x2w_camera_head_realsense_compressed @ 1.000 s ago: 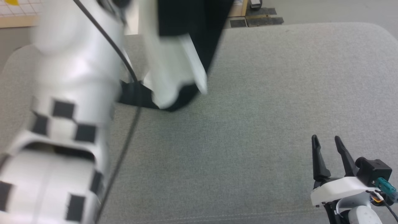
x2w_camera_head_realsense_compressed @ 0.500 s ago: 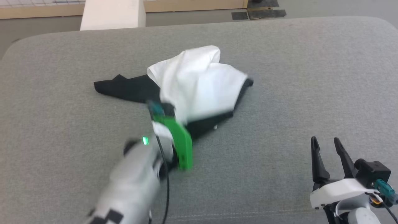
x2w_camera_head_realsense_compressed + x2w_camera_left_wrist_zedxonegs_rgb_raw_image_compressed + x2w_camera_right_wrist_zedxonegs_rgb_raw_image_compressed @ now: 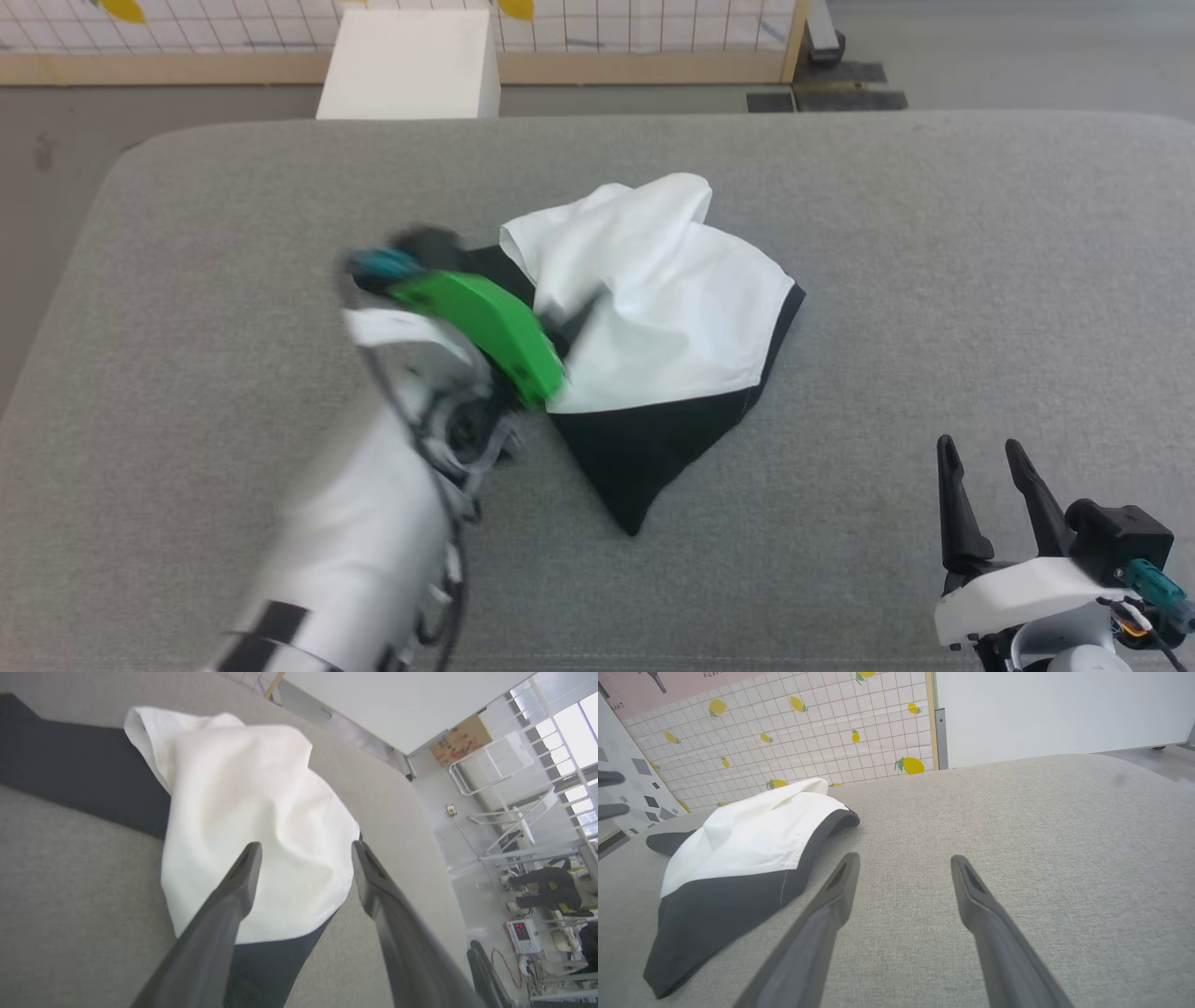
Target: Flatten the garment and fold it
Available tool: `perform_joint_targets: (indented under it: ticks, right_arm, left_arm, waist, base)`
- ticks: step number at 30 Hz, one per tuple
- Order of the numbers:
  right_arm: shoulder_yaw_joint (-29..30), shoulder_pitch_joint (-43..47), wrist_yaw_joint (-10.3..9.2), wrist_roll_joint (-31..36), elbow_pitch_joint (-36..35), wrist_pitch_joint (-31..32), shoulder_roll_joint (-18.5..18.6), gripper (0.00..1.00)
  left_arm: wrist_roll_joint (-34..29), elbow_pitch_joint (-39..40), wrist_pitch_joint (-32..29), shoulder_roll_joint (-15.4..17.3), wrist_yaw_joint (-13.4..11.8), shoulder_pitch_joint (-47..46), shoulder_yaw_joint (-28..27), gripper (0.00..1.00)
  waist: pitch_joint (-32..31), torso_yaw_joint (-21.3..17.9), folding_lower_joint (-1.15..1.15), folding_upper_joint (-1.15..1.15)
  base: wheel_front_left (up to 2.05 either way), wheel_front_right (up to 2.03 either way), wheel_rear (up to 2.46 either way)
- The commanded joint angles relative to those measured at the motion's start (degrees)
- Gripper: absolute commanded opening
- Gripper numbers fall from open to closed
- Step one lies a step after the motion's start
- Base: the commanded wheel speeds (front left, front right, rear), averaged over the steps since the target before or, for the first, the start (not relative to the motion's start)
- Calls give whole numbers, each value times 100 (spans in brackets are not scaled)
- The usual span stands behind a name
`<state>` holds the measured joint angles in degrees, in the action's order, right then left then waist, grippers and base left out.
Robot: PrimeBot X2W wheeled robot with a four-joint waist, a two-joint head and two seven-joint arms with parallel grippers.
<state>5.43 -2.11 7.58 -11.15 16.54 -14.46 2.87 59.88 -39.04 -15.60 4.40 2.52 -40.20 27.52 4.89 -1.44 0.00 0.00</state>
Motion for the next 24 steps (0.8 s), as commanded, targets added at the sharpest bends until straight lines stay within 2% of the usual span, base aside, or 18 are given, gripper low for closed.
perform_joint_targets:
  ticks: [1, 5, 8, 12, 15, 19, 22, 24]
  right_arm:
    - [-4, 32, -9, -1, -13, -5, 0, 100]
    - [52, 32, -9, 26, -71, 75, 0, 100]
    - [132, 40, -9, 27, -132, 123, 0, 100]
    - [215, 79, -9, 49, -220, 167, 0, 100]
    - [240, 117, -9, 68, -263, 187, 0, 100]
    - [274, 153, -9, 88, -331, 177, 0, 100]
    - [283, 176, -9, 121, -372, 166, 0, 100]
    - [268, 188, -9, 130, -398, 159, 0, 100]
  left_arm:
    - [64, 167, 241, 204, -80, -89, -209, 100]
    - [148, 785, 1002, 595, -169, 188, -786, 100]
    - [-65, 1193, 1652, 942, -247, 601, -1039, 100]
    - [-812, 1684, 2542, 1417, -463, 1251, -1011, 100]
    - [-1569, 2026, 2950, 1747, -687, 1762, -910, 100]
    - [-2409, 2605, 3052, 1861, -965, 2360, -1004, 100]
    - [-2835, 2977, 3056, 1767, -1015, 2751, -1127, 100]
    - [-2895, 3026, 3057, 1648, -1036, 3031, -1176, 100]
  waist:
    - [-156, 103, 0, 0]
    - [-317, 154, 0, 0]
    - [-410, 190, 0, 0]
    - [-484, 229, 0, 0]
    - [-516, 242, 0, 0]
    - [-519, 265, 0, 0]
    - [-510, 281, 0, 0]
    - [-517, 274, 0, 0]
  base:
    - [0, 0, 0]
    - [0, 0, 0]
    - [0, 0, 0]
    - [0, 0, 0]
    - [0, 0, 0]
    - [0, 0, 0]
    - [0, 0, 0]
    - [0, 0, 0]
